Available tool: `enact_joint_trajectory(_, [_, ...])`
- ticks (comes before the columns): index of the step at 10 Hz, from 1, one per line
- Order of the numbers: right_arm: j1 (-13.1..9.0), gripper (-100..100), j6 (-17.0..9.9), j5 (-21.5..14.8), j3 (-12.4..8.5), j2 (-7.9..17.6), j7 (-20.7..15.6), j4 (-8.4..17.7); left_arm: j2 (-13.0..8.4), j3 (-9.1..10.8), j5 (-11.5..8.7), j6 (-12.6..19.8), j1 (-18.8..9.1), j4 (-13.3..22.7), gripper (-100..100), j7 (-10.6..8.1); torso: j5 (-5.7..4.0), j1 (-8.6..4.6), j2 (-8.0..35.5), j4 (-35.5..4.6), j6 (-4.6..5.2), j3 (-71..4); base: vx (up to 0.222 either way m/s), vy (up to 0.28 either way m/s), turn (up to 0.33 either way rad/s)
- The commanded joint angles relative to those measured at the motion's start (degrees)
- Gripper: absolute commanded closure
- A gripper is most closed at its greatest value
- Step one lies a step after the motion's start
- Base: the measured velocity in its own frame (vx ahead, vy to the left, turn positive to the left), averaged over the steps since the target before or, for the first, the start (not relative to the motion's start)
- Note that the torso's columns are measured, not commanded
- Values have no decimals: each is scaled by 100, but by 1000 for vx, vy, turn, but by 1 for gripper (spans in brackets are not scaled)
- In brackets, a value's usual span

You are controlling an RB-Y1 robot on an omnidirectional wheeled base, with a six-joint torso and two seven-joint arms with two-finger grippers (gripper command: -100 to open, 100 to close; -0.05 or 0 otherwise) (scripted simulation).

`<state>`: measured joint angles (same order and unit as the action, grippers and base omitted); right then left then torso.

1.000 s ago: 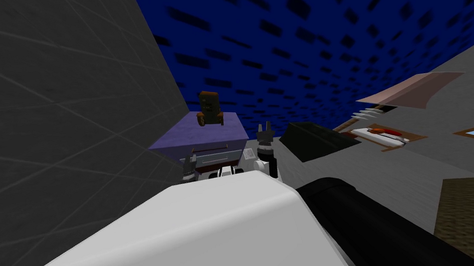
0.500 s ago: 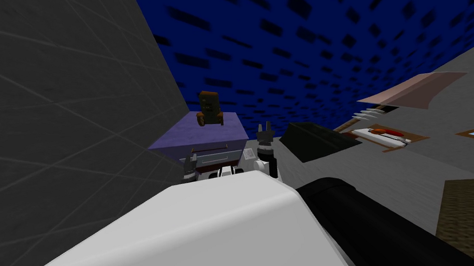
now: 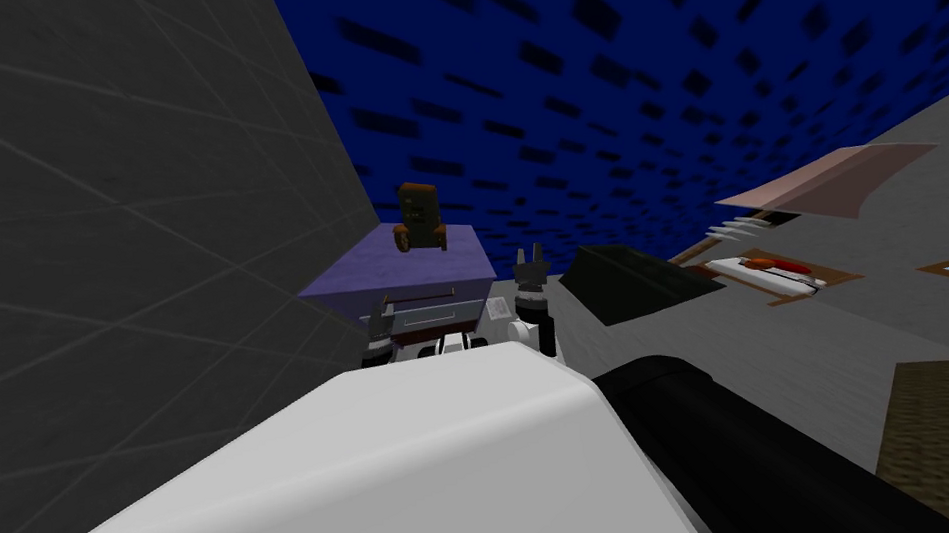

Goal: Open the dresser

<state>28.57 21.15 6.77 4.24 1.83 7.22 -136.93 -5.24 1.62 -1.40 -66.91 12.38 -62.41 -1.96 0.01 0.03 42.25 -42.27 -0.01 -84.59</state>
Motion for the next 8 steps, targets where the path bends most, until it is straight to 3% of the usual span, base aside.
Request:
enact_joint_trajectory(1, [0, 0, 0, 0, 0, 0, 0, 0, 33, -22, 13, -246, 88, 165, 100, 19, 1, 3, -2, 0, 0, -1, 13, 14, 5])
enact_joint_trajectory(4, [0, 0, 0, 0, 0, 0, 0, 0, 104, -73, 44, -658, 303, 368, 100, 57, 28, 25, -43, 38, 4, -17, 22, 22, -16])
enact_joint_trajectory(8, [-1, 0, 0, 0, 0, 0, 0, 0, 16, -38, 29, -252, 85, 117, 100, -4, 13, 15, 20, 9, -9, 17, -86, -16, 20])
